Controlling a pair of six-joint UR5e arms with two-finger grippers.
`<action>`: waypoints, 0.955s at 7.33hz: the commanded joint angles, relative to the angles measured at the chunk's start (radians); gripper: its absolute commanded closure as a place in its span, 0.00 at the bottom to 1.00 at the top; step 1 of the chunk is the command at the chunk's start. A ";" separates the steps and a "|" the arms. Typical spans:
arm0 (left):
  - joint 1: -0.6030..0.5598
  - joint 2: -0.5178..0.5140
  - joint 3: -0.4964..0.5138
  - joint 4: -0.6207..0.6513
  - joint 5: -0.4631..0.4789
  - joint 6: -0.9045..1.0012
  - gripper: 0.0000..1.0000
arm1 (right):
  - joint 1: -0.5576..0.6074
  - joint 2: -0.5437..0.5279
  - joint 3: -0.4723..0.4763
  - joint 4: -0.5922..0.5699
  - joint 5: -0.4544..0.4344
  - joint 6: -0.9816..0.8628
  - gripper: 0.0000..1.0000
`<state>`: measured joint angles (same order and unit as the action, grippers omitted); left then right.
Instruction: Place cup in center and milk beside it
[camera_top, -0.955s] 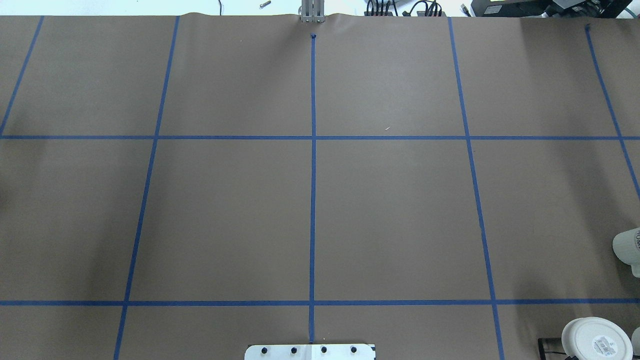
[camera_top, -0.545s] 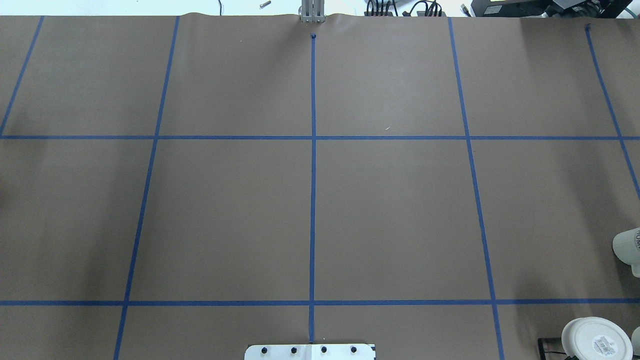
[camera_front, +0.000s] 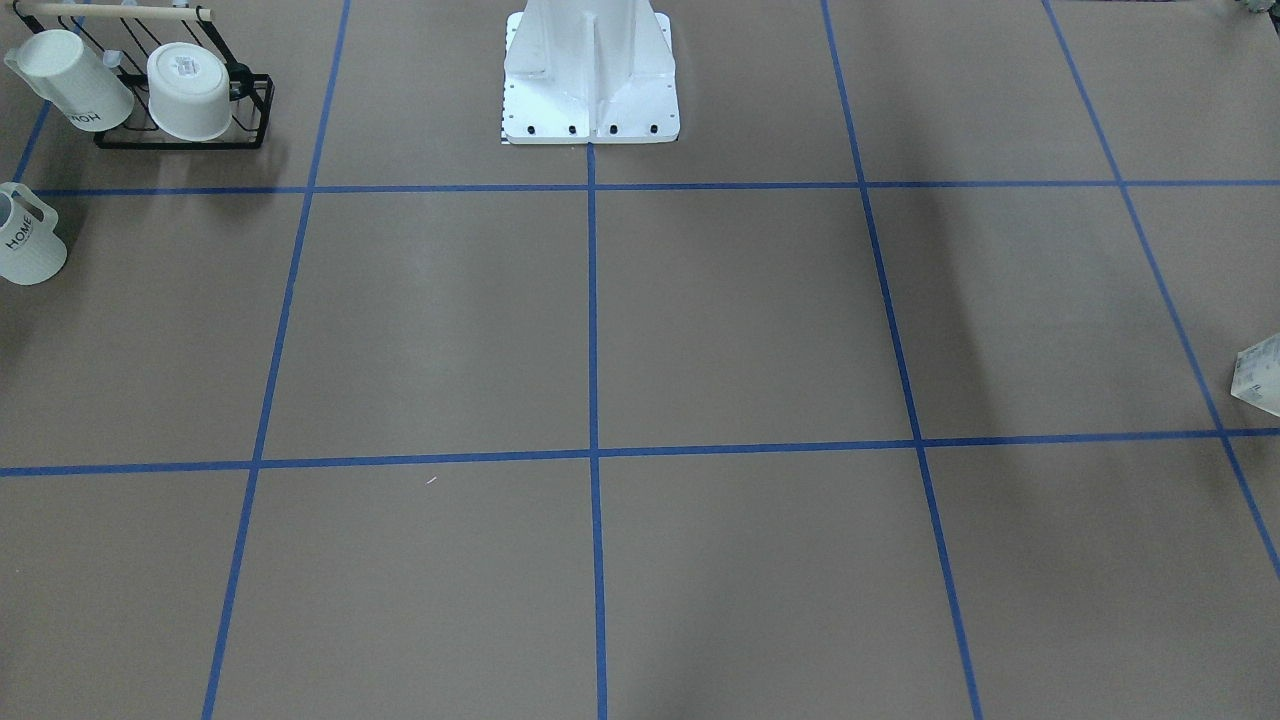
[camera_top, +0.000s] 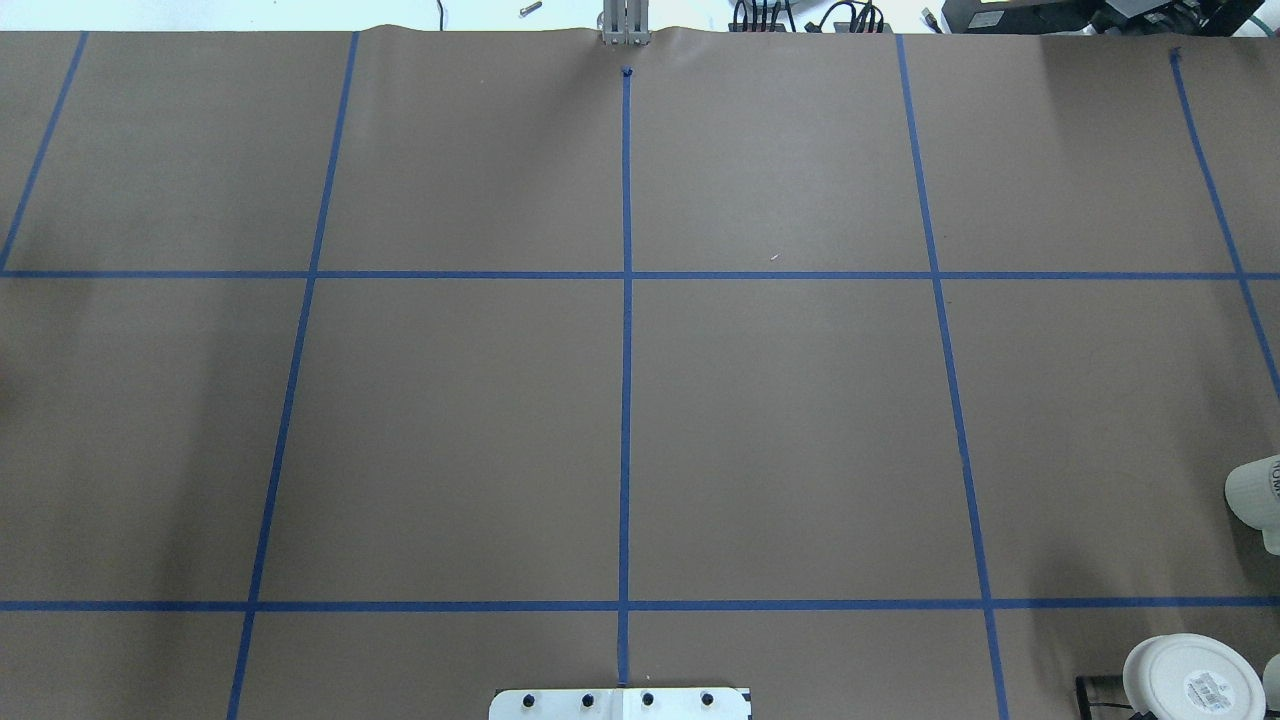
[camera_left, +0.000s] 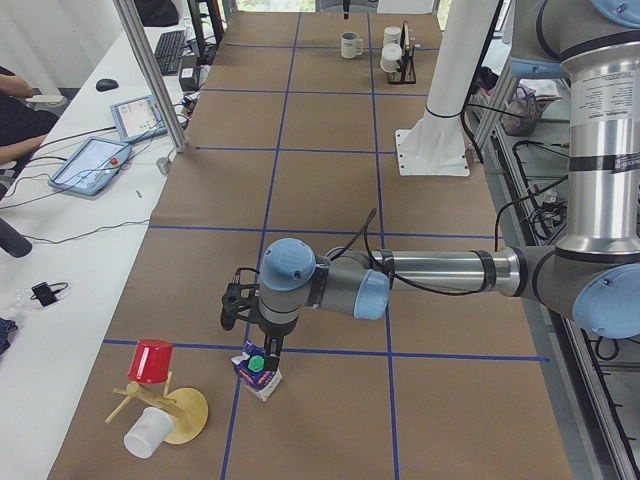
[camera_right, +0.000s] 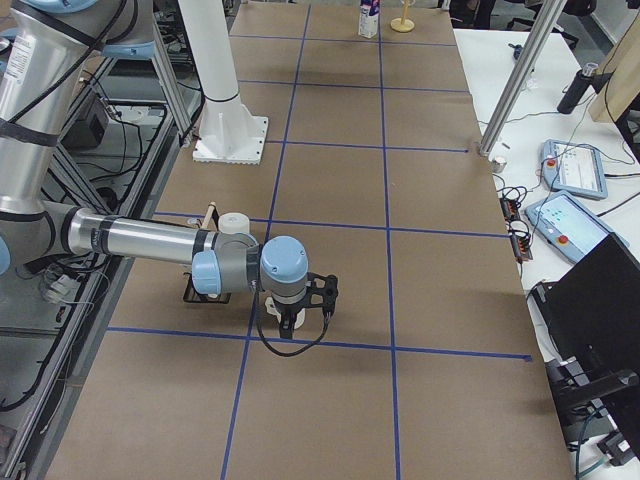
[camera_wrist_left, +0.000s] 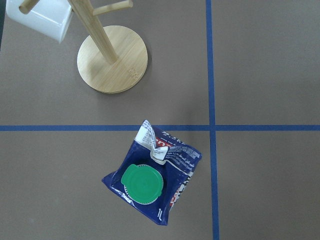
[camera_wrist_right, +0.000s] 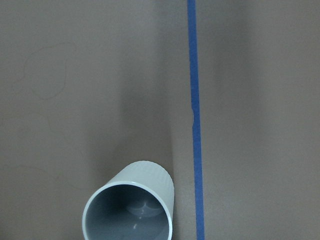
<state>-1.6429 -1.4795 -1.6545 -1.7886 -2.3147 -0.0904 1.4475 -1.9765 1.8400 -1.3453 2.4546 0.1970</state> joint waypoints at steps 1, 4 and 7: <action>0.000 0.001 0.001 -0.002 0.000 0.000 0.02 | -0.083 0.036 -0.060 0.008 0.052 0.002 0.00; 0.000 0.001 0.002 -0.002 0.000 0.001 0.02 | -0.127 0.071 -0.143 0.009 0.050 0.002 0.00; 0.000 0.001 0.008 -0.003 -0.002 0.003 0.02 | -0.151 0.071 -0.154 0.009 0.047 0.002 0.07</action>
<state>-1.6429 -1.4788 -1.6508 -1.7915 -2.3152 -0.0889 1.3058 -1.9057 1.6904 -1.3361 2.5023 0.1994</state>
